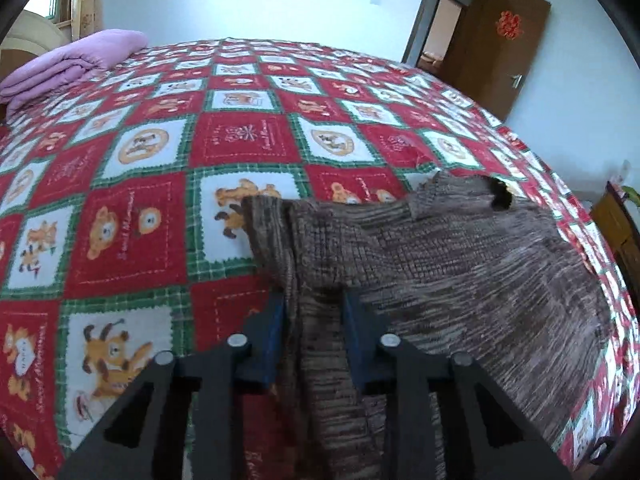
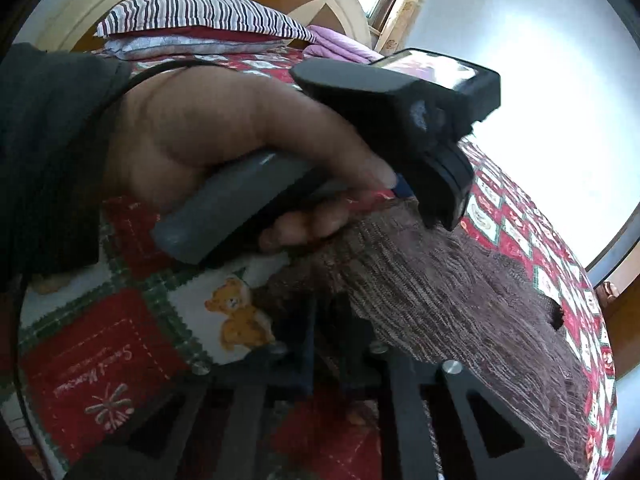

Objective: Fold small clothes

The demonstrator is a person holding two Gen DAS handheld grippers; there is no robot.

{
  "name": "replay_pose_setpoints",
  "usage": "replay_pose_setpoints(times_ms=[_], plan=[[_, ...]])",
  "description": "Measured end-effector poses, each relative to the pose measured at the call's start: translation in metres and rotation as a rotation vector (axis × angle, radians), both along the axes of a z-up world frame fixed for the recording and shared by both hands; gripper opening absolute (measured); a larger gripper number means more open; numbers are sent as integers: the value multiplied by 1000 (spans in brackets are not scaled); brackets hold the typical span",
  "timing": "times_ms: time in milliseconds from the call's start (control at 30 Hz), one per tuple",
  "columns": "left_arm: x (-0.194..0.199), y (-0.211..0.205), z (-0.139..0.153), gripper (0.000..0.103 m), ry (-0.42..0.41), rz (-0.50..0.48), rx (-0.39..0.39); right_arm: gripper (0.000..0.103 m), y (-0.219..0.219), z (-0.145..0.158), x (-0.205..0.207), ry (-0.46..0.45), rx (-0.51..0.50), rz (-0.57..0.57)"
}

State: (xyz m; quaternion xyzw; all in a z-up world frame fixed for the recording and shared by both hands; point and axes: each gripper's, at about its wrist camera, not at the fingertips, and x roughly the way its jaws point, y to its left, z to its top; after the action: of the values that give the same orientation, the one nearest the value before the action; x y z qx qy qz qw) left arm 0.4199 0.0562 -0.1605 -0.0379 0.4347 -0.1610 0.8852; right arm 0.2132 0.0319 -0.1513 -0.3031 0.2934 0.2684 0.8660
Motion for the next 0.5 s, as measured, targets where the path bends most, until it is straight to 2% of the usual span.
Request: replay_pose_setpoints(times_ms=[33,167,367,500], plan=[[2,1,1,12,23,0,-27,4,-2,2,-1,7,14,-1],[5,11,5,11,77,42,-120,4,-20,19,-9,9,84,-11],[1,15,13,11,98,88,-199,2,-47,40,-15,-3,163,-42],[0,9,28,11,80,83,-223,2,-71,52,-7,26,248,-87]])
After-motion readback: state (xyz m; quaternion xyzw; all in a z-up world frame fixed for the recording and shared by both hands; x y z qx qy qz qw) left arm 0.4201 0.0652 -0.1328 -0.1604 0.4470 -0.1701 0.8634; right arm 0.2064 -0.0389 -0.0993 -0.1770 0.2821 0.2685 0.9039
